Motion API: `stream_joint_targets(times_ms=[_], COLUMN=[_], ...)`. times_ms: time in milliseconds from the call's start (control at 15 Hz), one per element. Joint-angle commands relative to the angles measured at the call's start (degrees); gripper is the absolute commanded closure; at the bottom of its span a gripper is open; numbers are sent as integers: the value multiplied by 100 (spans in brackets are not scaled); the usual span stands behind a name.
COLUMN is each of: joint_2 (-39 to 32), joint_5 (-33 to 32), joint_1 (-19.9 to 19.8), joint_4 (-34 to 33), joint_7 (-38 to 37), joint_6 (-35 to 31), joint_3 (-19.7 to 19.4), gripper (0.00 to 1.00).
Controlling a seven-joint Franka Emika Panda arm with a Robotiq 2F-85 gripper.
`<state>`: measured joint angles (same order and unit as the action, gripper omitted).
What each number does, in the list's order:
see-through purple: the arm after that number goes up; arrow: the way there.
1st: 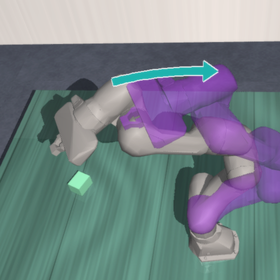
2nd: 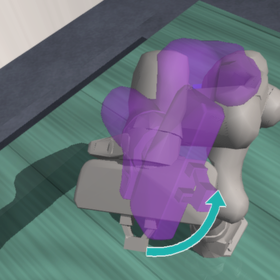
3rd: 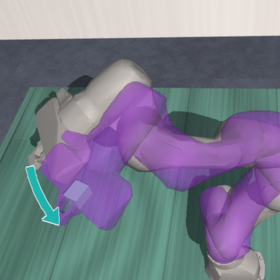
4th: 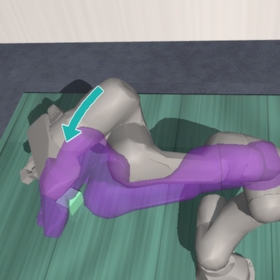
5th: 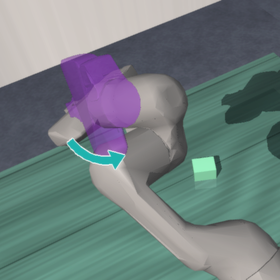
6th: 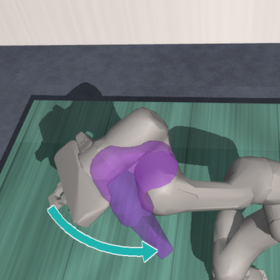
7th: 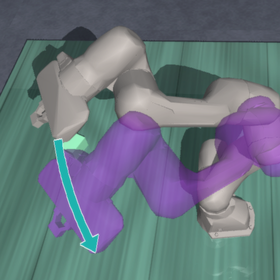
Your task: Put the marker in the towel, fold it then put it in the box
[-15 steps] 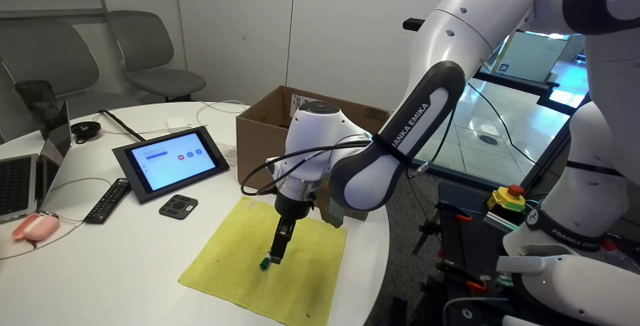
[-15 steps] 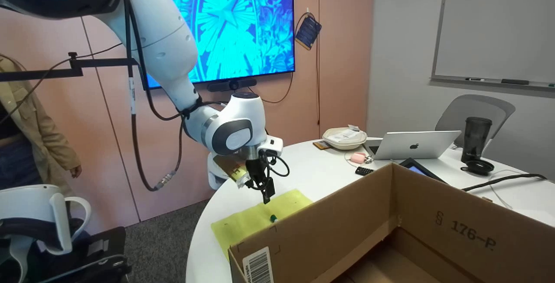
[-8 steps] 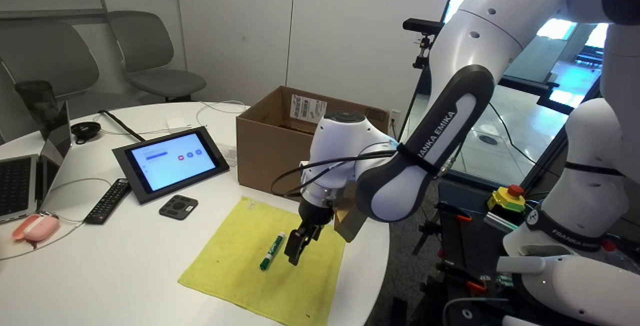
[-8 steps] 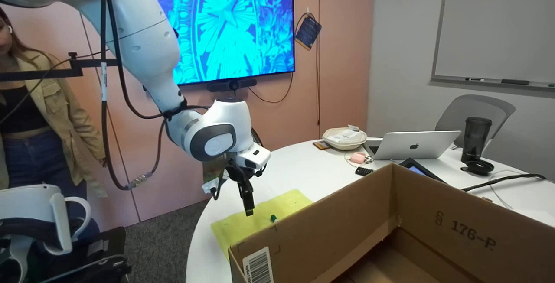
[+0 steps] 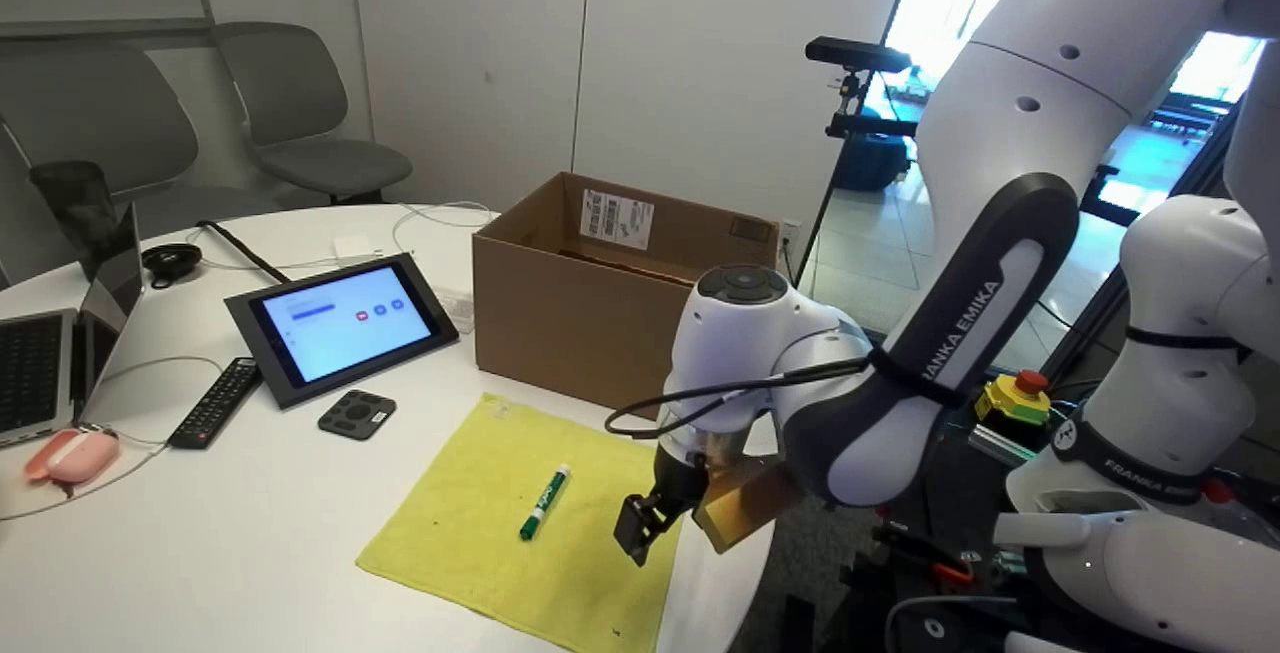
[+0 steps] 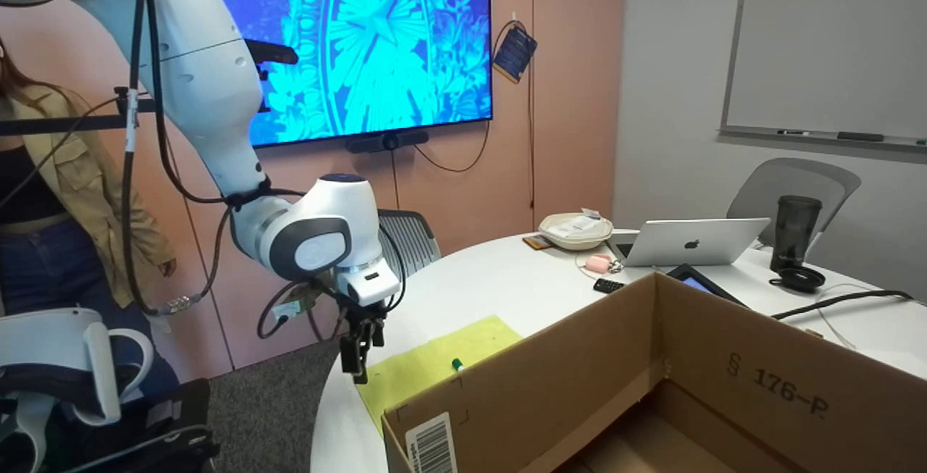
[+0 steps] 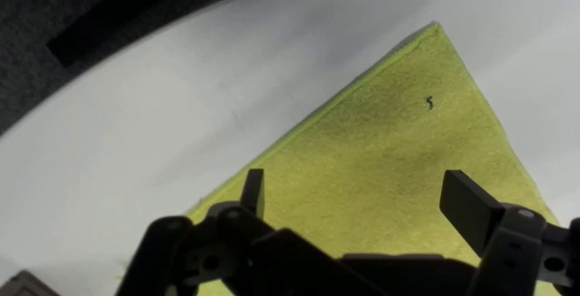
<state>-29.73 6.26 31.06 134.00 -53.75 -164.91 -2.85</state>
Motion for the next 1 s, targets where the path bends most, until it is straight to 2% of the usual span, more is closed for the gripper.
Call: stream_joint_targets(times_ms=[0, 333, 733, 933], joint_2=[214, 93, -233, -522], joint_5=[161, 436, 732, 942], joint_1=[276, -87, -431, -620], joint_4=[514, 671, 886, 838], joint_7=[-1069, -1939, -2725, -2822], joint_6=[-232, -376, -1151, -1388], joint_3=[-184, -124, -438, -497], gripper=[0, 0, 0, 0])
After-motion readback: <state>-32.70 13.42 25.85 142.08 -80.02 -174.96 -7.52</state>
